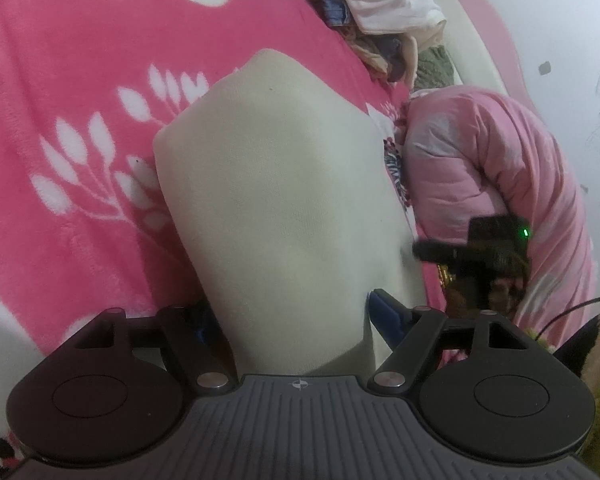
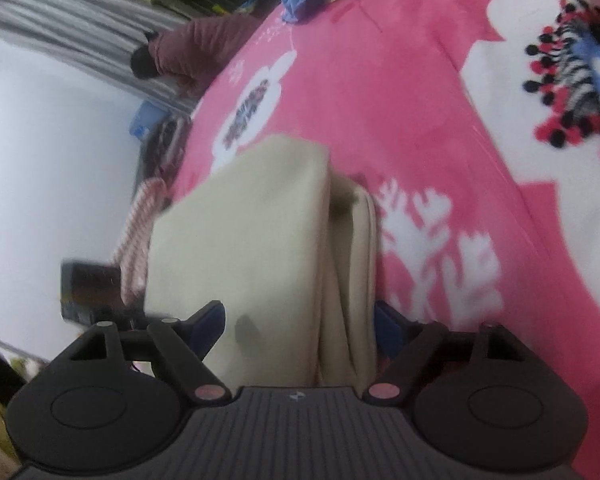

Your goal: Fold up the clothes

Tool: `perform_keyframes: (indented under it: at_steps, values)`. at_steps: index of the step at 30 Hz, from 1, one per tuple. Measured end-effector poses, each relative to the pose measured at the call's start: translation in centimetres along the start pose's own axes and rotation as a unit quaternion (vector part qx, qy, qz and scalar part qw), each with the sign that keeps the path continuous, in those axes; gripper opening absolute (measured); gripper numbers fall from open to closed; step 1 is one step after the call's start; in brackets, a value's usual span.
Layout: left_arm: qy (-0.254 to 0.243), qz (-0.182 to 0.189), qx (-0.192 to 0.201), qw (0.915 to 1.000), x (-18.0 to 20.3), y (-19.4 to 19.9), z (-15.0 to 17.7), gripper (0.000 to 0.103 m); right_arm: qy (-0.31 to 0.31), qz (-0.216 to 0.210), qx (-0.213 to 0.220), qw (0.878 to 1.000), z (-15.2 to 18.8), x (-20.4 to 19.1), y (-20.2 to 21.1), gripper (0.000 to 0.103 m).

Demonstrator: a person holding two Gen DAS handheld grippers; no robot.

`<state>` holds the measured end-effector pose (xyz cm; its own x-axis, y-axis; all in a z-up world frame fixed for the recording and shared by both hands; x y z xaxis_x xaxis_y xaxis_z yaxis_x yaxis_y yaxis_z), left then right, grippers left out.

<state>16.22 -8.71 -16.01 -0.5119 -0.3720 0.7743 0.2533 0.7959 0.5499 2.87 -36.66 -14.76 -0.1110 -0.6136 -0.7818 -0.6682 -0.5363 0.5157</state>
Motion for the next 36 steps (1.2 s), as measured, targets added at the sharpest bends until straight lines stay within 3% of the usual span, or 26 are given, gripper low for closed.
perform_keyframes:
  at_steps: [5, 12, 15, 21, 28, 30, 33, 36]
  values:
    - [-0.004, 0.0, 0.001, 1.0, 0.0, 0.1, 0.0, 0.076, -0.023, -0.039, -0.002, 0.999, -0.4, 0.2, -0.5, 0.084]
    - [-0.011, 0.004, 0.008, 0.9999, -0.1, 0.3, 0.2, 0.076, -0.051, -0.074, -0.07, 0.993, 3.8, 0.0, 1.8, 0.083]
    - [-0.014, 0.006, 0.01, 0.9998, -0.1, 0.3, 0.2, 0.076, -0.06, -0.086, -0.061, 0.993, 3.1, 0.0, 1.1, 0.083]
    - [-0.018, 0.006, 0.013, 0.9997, 0.1, 0.2, 0.3, 0.076, -0.097, -0.138, -0.02, 0.985, -0.9, 0.4, -2.3, 0.07]
    - [-0.023, 0.01, 0.022, 0.9994, 0.0, 0.1, 0.3, 0.076, -0.1, -0.163, -0.041, 0.981, 0.8, 0.6, -1.5, 0.064]
    - [-0.026, 0.009, 0.026, 0.9993, 0.0, 0.1, 0.3, 0.075, -0.098, -0.155, -0.045, 0.982, 0.7, 0.5, -2.1, 0.061]
    - [-0.034, -0.006, 0.037, 0.9987, 0.1, 0.1, 0.2, 0.069, -0.08, -0.122, -0.055, 0.988, 0.5, 0.2, -3.3, 0.043]
    - [-0.052, -0.029, 0.051, 0.9969, 0.7, 0.3, 0.4, 0.065, -0.051, -0.083, -0.049, 0.994, 0.5, -0.8, -3.4, 0.036]
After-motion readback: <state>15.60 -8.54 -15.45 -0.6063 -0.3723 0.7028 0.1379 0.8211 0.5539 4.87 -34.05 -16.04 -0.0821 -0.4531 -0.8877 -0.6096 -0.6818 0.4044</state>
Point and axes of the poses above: each gripper's, at about its wrist camera, not at the fingertips, and y roughly against the way its jaws point, x to its right, z to its underside, the point moved 8 cm from there along -y, roughly the way its jaws point, and after that the axes turned 5 degrees about x, right-handed, at the moved point
